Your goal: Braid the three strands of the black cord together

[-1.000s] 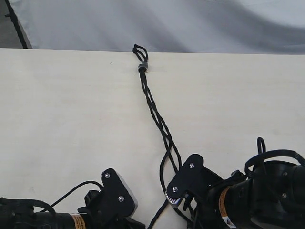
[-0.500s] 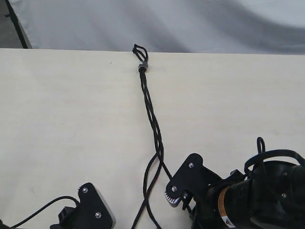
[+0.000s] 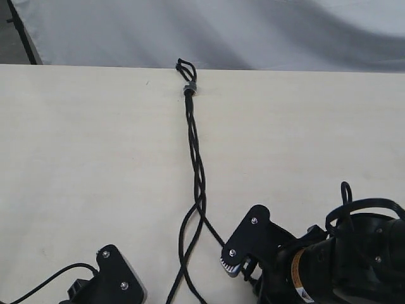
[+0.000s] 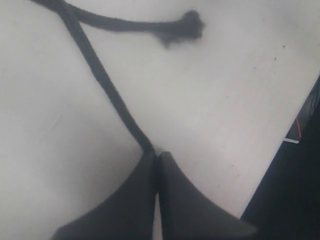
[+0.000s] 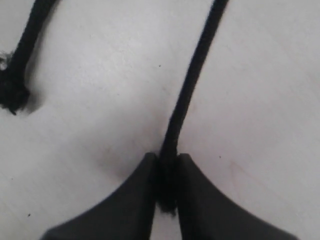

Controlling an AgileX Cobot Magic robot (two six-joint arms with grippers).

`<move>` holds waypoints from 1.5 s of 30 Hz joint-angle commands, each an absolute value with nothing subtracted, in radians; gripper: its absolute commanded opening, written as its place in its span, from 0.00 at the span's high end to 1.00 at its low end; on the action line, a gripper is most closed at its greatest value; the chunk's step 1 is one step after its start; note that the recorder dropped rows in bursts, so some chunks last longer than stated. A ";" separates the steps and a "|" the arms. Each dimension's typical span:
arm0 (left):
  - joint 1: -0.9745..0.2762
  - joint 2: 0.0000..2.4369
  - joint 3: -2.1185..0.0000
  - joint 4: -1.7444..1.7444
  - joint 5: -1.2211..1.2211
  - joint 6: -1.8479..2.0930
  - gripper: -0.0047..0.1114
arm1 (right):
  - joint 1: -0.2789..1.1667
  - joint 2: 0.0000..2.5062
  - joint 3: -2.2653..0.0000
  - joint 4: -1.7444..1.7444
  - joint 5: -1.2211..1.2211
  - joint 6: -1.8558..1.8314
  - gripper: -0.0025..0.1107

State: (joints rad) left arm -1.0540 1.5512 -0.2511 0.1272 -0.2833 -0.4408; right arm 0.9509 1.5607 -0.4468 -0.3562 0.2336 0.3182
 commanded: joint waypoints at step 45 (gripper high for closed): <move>-1.064 1.547 -0.242 0.124 -0.154 -0.505 0.96 | 0.867 1.684 -0.765 -0.434 0.514 0.000 0.97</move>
State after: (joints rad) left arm -1.0570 1.5409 -0.2529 0.1252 -0.2336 -0.4968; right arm 0.9114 1.6519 -0.7788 -0.4260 0.5579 0.0236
